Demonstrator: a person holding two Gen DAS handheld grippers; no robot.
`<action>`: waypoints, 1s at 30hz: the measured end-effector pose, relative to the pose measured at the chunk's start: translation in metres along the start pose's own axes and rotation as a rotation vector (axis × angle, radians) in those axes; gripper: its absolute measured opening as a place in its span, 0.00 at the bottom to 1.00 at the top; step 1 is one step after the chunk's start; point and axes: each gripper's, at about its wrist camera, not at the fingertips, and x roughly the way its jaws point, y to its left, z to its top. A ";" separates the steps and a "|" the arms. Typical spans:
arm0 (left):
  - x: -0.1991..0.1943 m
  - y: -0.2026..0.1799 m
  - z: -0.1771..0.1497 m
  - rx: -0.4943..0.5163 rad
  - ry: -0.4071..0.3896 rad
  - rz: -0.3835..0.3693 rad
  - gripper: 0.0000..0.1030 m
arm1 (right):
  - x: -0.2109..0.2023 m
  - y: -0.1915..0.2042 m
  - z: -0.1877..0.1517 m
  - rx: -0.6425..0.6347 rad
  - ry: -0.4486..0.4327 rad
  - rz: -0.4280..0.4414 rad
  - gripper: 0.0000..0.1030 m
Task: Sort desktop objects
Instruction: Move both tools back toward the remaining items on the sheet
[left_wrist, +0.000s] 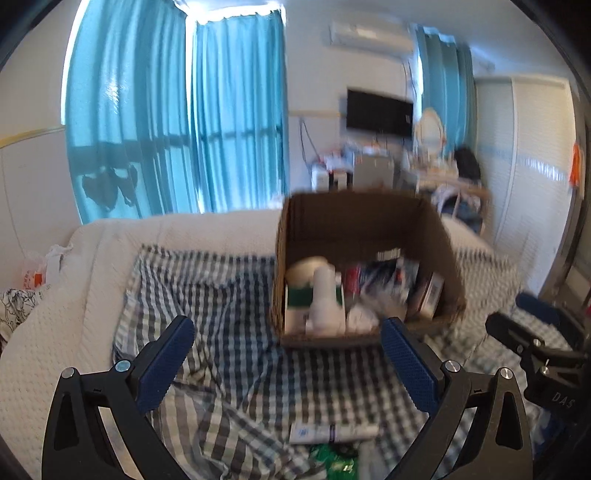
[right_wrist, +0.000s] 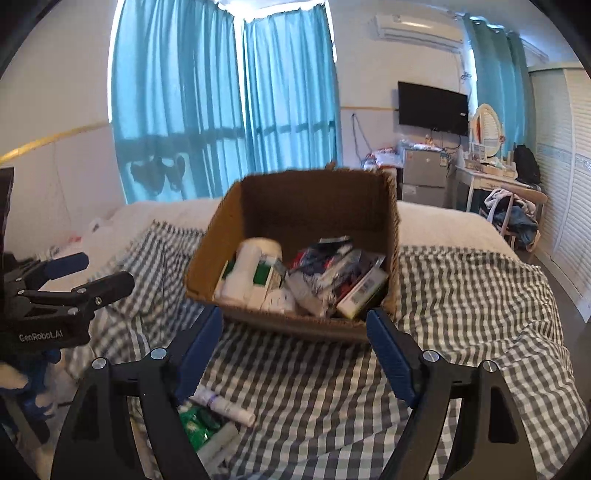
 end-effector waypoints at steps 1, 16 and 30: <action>0.005 -0.001 -0.004 0.008 0.020 -0.013 1.00 | 0.003 0.000 -0.002 0.002 0.005 0.000 0.78; 0.072 -0.033 -0.062 0.143 0.275 -0.035 0.85 | 0.054 -0.009 -0.019 0.008 0.159 0.092 0.77; 0.110 -0.033 -0.114 0.177 0.621 -0.202 0.84 | 0.135 0.018 -0.063 -0.138 0.552 0.262 0.64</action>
